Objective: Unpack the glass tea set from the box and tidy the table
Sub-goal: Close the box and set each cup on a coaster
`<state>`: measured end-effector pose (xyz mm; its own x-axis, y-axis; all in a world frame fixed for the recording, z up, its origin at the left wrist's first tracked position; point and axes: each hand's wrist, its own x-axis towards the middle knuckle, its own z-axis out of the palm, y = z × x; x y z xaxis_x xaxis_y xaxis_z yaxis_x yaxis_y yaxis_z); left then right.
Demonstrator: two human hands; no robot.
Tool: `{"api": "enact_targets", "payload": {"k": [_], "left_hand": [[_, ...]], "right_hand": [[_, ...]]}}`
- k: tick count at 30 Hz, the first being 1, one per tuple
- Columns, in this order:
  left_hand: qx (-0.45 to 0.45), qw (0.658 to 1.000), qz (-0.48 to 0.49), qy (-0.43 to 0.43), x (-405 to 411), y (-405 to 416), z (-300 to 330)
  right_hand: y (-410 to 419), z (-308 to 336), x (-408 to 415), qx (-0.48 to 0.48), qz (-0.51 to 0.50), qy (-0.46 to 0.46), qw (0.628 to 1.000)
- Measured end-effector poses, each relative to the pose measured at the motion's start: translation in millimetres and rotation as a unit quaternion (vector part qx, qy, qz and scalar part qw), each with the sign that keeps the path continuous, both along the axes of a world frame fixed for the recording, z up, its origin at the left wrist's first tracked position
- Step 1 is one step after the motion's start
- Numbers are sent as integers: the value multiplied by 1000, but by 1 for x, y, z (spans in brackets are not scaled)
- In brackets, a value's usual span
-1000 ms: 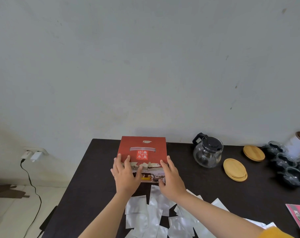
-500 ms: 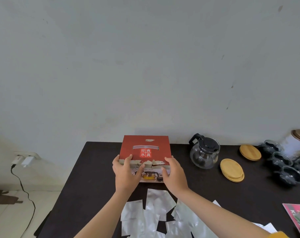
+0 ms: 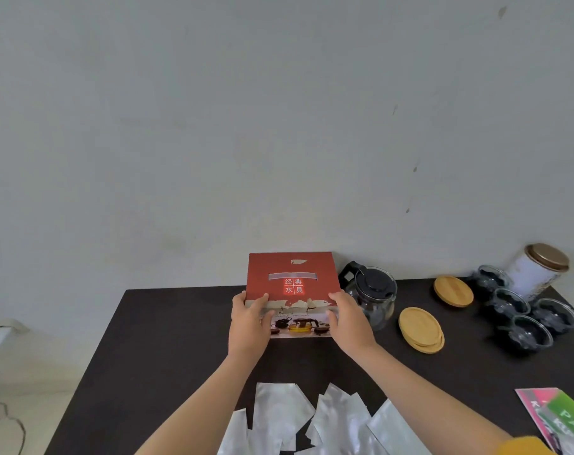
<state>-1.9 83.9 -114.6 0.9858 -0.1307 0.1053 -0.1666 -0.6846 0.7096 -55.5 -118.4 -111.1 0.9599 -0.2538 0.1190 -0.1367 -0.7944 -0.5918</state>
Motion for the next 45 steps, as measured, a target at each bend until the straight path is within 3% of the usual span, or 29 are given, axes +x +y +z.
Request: {"api": "enact_targets", "payload": {"k": [7, 12, 17, 23, 29, 35, 45], "left_hand": [[17, 999, 20, 25, 2, -7, 1], [95, 994, 41, 46, 2, -17, 15], [207, 976, 66, -31, -24, -48, 17], [137, 980, -59, -132, -82, -114, -15], [146, 987, -68, 12, -114, -198, -43], [215, 965, 55, 142, -112, -259, -78], [231, 942, 179, 166, -97, -306, -111]], "right_hand": [[-6, -4, 5, -101, 34, 18, 994], [-4, 1, 5, -110, 29, 38, 993], [-10, 5, -11, -47, 28, 22, 998], [-67, -23, -72, -34, 78, 24, 996], [-153, -42, -118, -22, 34, 67, 997], [-213, -50, -121, -30, 18, 87, 996], [-239, -52, -64, -20, 23, 146, 989]]}}
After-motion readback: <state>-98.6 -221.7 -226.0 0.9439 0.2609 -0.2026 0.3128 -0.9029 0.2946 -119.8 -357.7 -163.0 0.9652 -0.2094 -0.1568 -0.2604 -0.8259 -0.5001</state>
